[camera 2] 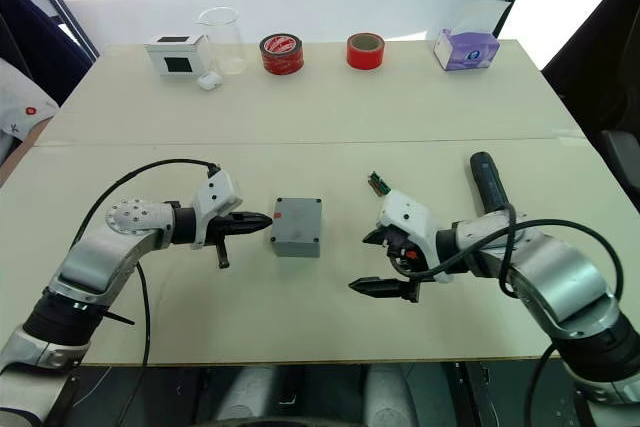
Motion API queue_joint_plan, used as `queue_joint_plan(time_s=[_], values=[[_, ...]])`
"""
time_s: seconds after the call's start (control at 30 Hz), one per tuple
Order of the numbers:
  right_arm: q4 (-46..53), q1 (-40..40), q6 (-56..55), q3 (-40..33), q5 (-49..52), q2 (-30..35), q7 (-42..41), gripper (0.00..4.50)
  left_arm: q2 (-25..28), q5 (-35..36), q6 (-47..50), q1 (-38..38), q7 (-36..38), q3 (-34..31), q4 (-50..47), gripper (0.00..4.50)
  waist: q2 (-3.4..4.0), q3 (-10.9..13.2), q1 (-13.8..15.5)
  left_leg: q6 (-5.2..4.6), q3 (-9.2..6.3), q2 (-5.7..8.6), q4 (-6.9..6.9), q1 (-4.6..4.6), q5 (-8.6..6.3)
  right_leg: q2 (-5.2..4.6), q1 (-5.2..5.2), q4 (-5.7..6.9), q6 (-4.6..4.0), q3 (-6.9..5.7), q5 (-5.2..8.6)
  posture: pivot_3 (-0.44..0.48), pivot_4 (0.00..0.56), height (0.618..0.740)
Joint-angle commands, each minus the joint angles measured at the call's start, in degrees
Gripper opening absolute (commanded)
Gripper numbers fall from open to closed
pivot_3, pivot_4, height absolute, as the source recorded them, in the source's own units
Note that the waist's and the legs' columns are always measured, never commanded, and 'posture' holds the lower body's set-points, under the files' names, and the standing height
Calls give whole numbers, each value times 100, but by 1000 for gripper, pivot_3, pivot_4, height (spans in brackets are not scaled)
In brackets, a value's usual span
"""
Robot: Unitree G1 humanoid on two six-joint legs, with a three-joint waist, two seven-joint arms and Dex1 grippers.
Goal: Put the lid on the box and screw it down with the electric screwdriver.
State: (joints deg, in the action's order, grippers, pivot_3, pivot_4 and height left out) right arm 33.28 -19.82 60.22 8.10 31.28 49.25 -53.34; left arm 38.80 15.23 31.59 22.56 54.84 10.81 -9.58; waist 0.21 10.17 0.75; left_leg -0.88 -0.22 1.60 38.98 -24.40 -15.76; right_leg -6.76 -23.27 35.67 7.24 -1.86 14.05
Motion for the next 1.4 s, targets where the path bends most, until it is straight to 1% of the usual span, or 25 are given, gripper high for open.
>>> queue_joint_plan(time_s=[0.03, 0.2, 0.33, 0.53, 0.6, 0.67, 0.73, 0.83, 0.97, 1.07, 1.17, 1.27, 1.33, 1.4], values=[[-206, -274, -228, 355, -213, -450, 353, 4400, -9, -199, -130, 144, 77, 228, 5, 0, -1, -1, -6, 0, 0, 0, 2, 0, 0, 1, 0, 1, 0, 0, 0, 0, 150, 740], [-428, -434, -297, 615, -234, -922, 547, 4400, -107, -452, -474, 423, 264, 501, 472, 0, -3, 0, 6, 0, 1, 2, 8, 0, 0, 1, -2, 13, 0, 0, 1, 0, 150, 740], [-380, -446, -112, 638, -7, -1209, 599, 4400, -427, -445, -660, 836, 384, 548, 854, 0, -3, 0, 16, -1, 0, 4, 12, -1, 0, 1, -2, 22, 0, 0, 1, 0, 150, 740], [-260, -426, 49, 630, 115, -1270, 681, 4400, -800, -524, -1033, 1241, 522, 573, 1535, 0, -3, 0, -9, -3, 0, 5, 14, 0, -1, 2, -3, 33, 0, 0, 1, 0, 150, 740], [-175, -395, 22, 661, 21, -1120, 716, 4400, -807, -682, -1244, 1364, 519, 596, 1855, 0, -3, 0, -13, -3, 1, 5, 14, -1, -1, 2, -4, 35, 0, 1, 1, 0, 150, 740], [-77, -366, 55, 490, 38, -913, 717, 4400, -759, -738, -1323, 1392, 480, 502, 2012, 0, -3, 0, -7, -3, 1, 7, 14, -1, -1, 3, -5, 36, 0, 1, 1, 0, 150, 740], [-61, -380, 25, 220, 61, -606, 648, 4400, -548, -777, -1303, 1260, 470, 383, 1916, 0, -4, 0, -7, -3, 1, 7, 15, -1, -1, 2, -6, 36, 1, 2, 1, 0, 150, 740], [-212, -450, -199, 145, -96, -339, 642, 4400, -275, -680, -1154, 980, 540, 258, 1602, 0, -4, 0, -16, -4, 2, 4, 14, -1, -1, 2, -7, 35, 0, 3, 1, 0, 150, 740], [-742, -635, -688, 329, -469, -340, 625, 4400, 20, -292, -613, 374, 772, 119, 738, 0, -5, 1, -43, -4, 5, -2, 12, -1, -2, 5, -11, 34, 0, 7, 2, 0, 150, 740], [-1000, -717, -957, 515, -648, -404, 528, 4400, 98, -163, -335, 101, 816, 119, 286, 0, -6, 2, 6, -4, 7, -2, 14, -1, -1, 4, -11, 31, -1, 8, 2, 0, 150, 740], [-1167, -783, -1167, 704, -791, -468, 411, 4400, 75, -102, -144, -35, 755, 152, -3, 0, -8, 2, 2, -4, 7, 0, 16, -1, -1, 1, -9, 31, -1, 8, 2, 0, 150, 740], [-1260, -899, -1259, 957, -837, -665, 255, 4400, -197, -83, -27, 3, 540, 247, -150, 0, -8, 2, -5, -4, 6, 1, 16, -1, -1, 0, -10, 32, -1, 8, 2, 0, 150, 740], [-1112, -853, -1172, 1021, -779, -728, 199, 4400, -506, -193, -124, 168, 256, 232, 29, 0, -8, 2, 3, -3, 6, 0, 16, 0, -1, 1, -10, 34, -1, 7, 2, 0, 150, 740], [-980, -766, -1105, 1041, -772, -755, 204, 4400, -652, -221, -151, 267, 189, 228, 128, 0, -9, 2, 10, -3, 6, 3, 17, -1, -1, 0, -9, 34, 0, 7, 2, 0, 150, 740]])
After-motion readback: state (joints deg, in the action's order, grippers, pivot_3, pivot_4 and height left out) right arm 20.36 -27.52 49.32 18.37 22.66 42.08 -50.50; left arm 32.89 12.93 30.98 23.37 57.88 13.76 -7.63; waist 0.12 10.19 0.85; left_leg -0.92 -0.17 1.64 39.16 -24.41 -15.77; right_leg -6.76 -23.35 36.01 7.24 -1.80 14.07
